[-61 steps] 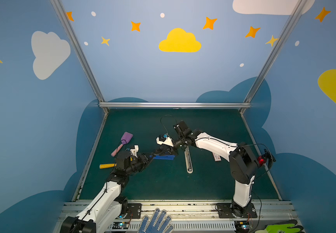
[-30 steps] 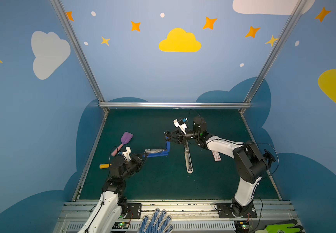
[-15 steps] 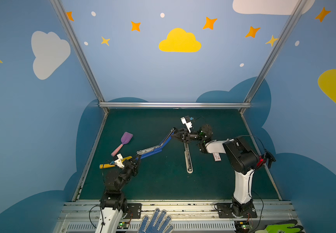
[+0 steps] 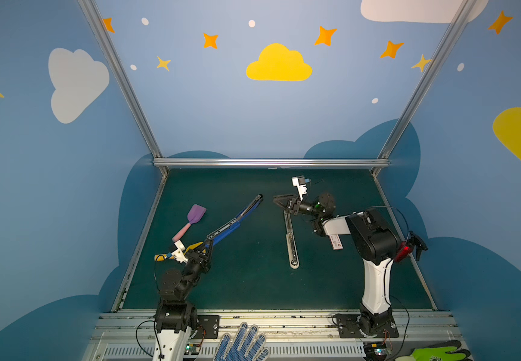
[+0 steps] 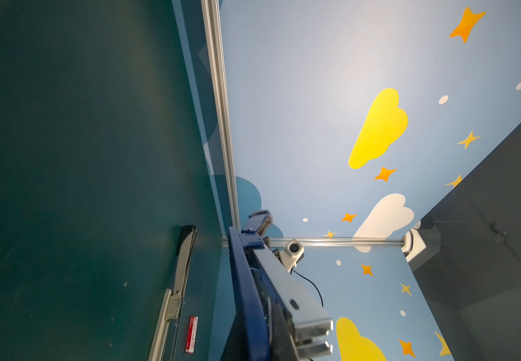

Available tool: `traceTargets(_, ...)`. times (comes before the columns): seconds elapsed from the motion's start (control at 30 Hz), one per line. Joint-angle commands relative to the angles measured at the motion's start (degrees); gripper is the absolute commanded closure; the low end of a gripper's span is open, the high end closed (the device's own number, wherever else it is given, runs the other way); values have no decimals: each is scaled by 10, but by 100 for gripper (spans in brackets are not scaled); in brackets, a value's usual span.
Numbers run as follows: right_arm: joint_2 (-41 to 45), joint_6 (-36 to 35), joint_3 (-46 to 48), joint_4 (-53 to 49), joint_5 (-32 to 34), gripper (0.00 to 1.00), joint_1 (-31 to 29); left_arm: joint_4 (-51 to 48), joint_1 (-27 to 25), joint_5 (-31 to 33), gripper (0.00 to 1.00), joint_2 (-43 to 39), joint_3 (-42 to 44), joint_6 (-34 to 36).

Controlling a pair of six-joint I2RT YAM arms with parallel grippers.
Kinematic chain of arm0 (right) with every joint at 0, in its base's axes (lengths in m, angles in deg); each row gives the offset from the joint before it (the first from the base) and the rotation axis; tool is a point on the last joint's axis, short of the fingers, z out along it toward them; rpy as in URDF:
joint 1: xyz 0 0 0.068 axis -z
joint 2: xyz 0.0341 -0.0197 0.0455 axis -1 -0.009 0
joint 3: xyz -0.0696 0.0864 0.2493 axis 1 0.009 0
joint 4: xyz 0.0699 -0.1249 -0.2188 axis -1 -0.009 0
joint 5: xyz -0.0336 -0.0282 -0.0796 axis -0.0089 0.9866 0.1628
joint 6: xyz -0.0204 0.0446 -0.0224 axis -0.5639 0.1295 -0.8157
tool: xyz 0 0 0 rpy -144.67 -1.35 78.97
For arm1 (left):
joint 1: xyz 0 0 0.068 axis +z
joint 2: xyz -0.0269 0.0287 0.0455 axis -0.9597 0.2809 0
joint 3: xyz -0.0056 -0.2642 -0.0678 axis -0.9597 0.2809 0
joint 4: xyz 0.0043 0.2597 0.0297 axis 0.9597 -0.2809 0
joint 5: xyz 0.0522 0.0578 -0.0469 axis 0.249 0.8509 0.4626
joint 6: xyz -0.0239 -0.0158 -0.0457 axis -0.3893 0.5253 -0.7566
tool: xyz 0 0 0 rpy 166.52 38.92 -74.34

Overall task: Load the staples into the stapler
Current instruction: 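Release and withdraw the right gripper while the left gripper holds the opened blue stapler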

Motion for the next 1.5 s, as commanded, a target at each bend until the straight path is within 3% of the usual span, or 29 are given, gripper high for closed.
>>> traceTargets(0.0,-8,11,-17,9,29,65,-5,60,0,5,96,-11,6,3)
traceTargets(0.43,37,-23,16,-14,14,65,-5,63,-18,51,96,-6,14,23)
traceTargets(0.73,93,-62,75,-41,8,65,-3,93,-136,170,96,56,13,76)
traceTargets(1.47,163,-78,160,-38,3,66,3,274,-344,378,96,383,-10,184)
